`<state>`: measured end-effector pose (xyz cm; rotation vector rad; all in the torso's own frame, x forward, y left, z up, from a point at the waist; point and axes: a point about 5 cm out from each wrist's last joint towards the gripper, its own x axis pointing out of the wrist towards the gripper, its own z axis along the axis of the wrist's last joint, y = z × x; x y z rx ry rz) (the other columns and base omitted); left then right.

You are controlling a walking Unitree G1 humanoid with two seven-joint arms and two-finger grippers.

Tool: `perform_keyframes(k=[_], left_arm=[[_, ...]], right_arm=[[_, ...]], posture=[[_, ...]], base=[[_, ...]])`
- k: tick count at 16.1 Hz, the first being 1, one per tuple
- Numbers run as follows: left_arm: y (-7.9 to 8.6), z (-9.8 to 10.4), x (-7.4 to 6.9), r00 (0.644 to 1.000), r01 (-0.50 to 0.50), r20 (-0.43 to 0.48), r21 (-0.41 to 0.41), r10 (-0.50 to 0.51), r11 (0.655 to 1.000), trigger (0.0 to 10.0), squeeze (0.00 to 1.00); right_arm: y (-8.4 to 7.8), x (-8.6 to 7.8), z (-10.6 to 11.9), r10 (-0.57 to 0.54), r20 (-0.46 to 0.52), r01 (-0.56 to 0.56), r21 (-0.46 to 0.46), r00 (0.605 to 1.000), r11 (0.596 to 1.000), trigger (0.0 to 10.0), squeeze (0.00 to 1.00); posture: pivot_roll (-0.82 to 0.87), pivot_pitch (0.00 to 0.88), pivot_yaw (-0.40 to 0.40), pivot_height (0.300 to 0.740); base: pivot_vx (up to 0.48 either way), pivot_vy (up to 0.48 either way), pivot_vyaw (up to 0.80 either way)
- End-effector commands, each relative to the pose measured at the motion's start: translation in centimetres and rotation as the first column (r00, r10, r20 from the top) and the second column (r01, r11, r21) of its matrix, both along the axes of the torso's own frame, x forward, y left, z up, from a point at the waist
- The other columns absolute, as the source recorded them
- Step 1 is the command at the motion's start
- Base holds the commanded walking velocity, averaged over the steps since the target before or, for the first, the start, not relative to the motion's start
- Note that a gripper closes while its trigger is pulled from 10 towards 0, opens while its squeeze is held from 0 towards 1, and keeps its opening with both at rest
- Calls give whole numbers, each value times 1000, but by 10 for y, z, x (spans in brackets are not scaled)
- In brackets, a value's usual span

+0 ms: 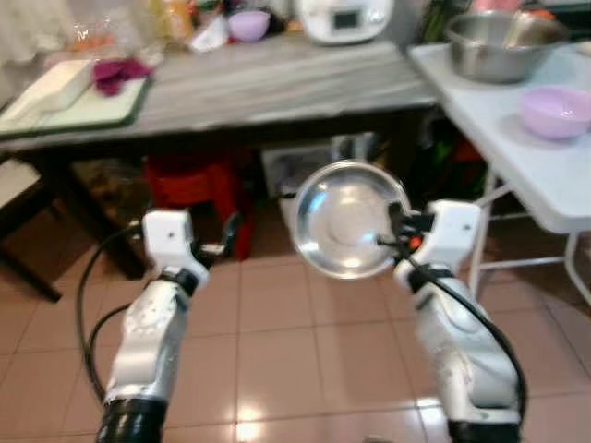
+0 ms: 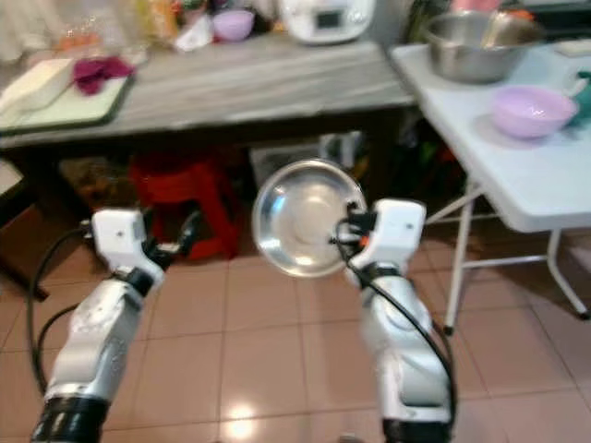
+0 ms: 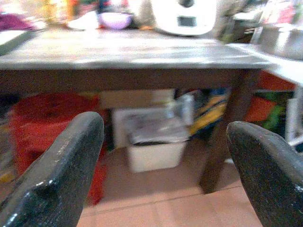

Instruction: Setting the table

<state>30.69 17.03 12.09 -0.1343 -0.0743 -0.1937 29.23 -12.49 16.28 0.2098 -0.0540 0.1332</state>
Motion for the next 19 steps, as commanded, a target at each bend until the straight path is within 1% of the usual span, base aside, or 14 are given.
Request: perform_keyframes(k=[1, 3, 6, 10, 19], left_arm=[[0, 2, 0, 1000, 4, 5, -11, -4, 1000, 10000, 0], [0, 2, -1, 1000, 8, 8, -15, -8, 1000, 10000, 0], [0, 2, -1, 1000, 17, 9, -18, -17, 1000, 10000, 0], [-4, -1, -3, 999, 32, 5, -25, -32, 999, 10000, 0], [-7, -1, -3, 999, 48, 4, -30, -48, 998, 10000, 0]], right_arm=[[1, 1, 6, 10, 29, -10, -1, 1000, 1000, 10000, 0], [0, 1, 7, 8, 30, -8, -1, 1000, 1000, 10000, 0], [-2, 2, 7, 1, 34, -1, -4, 999, 1000, 10000, 0], [-3, 2, 7, -2, 36, 3, -8, 999, 1000, 10000, 0], [-2, 1, 8, -3, 41, 3, -7, 999, 1000, 10000, 0]], posture=[[-130, 85, 88, 740], [-130, 84, 88, 740], [-134, 79, 86, 740], [-137, 77, 84, 740], [-142, 83, 87, 740]], base=[[0, 0, 0], [0, 0, 0], [348, 0, 0], [401, 0, 0], [455, 0, 0]])
